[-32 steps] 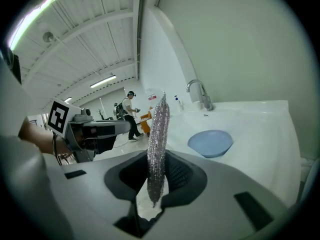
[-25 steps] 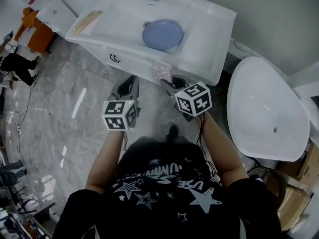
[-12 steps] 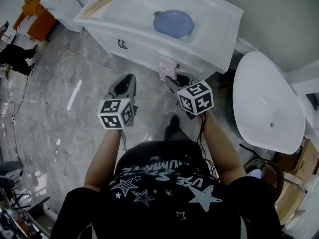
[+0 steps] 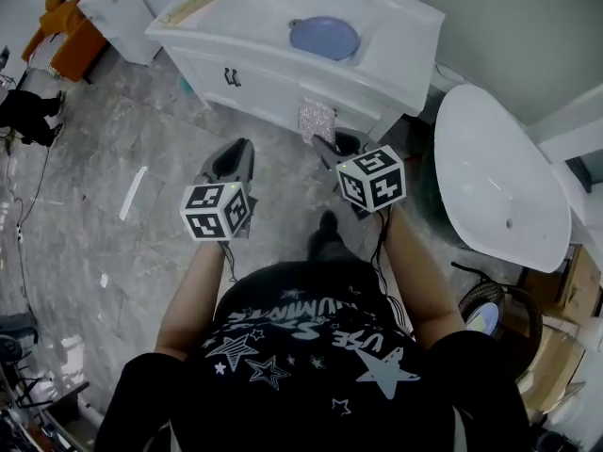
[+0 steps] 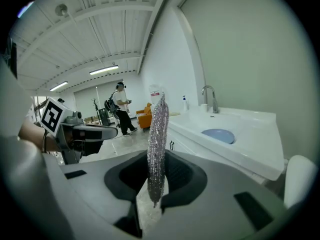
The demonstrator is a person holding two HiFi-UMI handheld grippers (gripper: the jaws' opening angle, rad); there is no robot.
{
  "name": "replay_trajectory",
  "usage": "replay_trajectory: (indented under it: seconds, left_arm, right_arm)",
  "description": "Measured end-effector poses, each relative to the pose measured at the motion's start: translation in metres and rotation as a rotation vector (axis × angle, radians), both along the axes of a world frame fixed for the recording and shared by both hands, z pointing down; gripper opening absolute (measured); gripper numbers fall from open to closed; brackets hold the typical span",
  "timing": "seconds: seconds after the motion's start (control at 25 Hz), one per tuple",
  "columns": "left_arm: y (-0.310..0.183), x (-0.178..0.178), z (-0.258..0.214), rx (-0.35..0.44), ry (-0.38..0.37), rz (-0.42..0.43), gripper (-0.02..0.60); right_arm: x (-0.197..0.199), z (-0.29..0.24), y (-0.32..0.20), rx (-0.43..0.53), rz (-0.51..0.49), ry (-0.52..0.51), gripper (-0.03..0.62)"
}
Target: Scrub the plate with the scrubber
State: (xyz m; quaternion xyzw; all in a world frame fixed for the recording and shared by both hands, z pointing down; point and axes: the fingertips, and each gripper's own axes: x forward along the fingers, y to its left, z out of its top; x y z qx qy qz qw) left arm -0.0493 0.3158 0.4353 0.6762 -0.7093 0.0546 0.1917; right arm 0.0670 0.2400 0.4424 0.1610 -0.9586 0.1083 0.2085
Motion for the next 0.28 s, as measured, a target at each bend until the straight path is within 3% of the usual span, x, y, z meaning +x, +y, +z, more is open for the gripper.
replay_trajectory:
  seconds: [0.28]
  left_arm:
    - [0.036,0.017,-0.013,0.042,0.001,0.022,0.043]
  right_arm:
    - [0.020,-0.005,0.042,0.009,0.046,0.004,0.084]
